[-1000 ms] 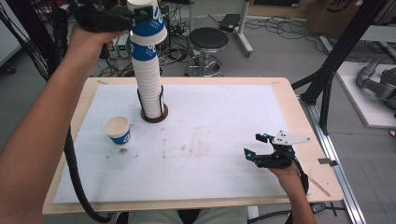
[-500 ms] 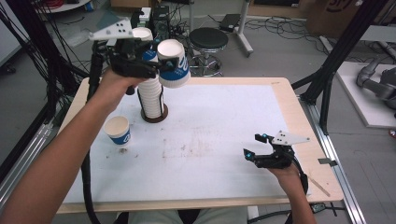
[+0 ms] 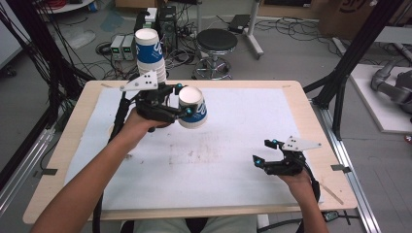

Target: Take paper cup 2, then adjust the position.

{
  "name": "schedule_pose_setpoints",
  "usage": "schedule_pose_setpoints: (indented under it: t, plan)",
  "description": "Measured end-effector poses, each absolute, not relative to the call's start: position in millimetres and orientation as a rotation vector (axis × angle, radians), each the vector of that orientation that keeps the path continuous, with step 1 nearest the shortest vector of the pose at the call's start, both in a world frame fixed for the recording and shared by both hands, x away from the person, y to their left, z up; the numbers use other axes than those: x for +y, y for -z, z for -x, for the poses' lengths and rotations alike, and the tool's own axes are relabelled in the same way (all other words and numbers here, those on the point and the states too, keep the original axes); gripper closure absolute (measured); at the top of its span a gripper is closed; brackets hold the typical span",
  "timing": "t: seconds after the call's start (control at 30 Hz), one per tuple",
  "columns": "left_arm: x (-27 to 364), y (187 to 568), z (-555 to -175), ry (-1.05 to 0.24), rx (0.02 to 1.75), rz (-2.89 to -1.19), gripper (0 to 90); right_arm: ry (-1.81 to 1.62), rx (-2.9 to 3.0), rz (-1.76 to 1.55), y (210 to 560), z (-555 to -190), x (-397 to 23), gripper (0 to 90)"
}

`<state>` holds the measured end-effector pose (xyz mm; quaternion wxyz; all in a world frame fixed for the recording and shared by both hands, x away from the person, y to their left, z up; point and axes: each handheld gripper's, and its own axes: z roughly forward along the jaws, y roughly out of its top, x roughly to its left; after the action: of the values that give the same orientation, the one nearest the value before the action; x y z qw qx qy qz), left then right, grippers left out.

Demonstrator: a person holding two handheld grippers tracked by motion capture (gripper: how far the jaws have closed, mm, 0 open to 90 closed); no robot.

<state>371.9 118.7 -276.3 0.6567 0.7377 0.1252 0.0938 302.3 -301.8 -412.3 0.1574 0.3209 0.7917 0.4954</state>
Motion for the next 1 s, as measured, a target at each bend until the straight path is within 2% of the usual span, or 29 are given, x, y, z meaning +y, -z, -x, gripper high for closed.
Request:
schedule_pose_setpoints:
  t: [0.37,1.0]
  plan:
    - [127,319,-365,-0.19,0.318,-1.676,29.3,-1.414,2.276,-0.908,413,-305,-298,20.5]
    - [128,345,-359,-0.175,0.318,-1.704,29.3,-1.463,2.292,-0.888,414,-307,-294,20.5]
